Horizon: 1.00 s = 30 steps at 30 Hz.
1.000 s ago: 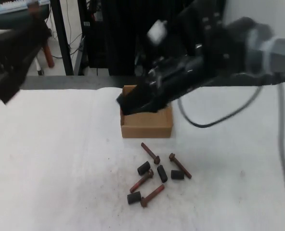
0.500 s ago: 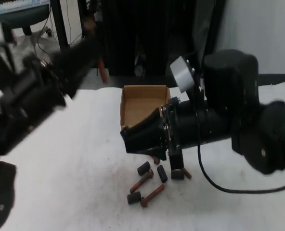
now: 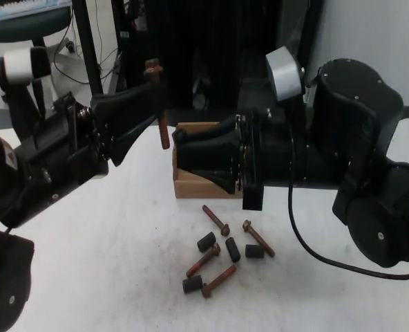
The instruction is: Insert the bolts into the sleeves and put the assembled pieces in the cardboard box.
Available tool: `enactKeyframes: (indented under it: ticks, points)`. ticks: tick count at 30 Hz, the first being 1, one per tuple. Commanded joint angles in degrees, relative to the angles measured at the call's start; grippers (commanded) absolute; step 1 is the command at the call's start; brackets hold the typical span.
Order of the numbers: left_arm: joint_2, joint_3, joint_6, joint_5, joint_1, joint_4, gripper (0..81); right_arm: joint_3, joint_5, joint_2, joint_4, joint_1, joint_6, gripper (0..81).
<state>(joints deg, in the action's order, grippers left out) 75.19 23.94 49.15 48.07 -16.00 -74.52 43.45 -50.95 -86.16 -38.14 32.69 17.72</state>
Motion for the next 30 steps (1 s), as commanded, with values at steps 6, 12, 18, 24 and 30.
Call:
enactKeyframes:
  ticks: [6, 12, 18, 24, 30]
  points:
    - [-0.43, 0.25, -1.14, -3.57, -0.26, -1.09, 0.3, -0.01, 1.28, 0.70, -1.60, 3.59, 0.70, 0.9]
    - [-0.43, 0.25, -1.14, -3.43, -0.26, -1.09, 0.3, -0.01, 2.86, 0.42, -1.60, 4.26, 0.70, 0.9]
    - [-0.43, 0.25, -1.14, -2.37, -0.26, -1.20, 0.3, -0.01, 4.55, 0.42, -1.60, 3.66, 0.30, 0.9]
    - [-0.43, 0.25, -0.69, -2.37, -0.26, -1.56, 0.3, -0.01, 5.24, 0.42, -1.99, 3.17, 0.30, 0.9]
    - [-0.43, 0.25, -0.54, -1.74, -0.35, -1.56, 0.3, 0.13, 5.24, 0.42, -4.68, 3.17, 0.30, 0.9]
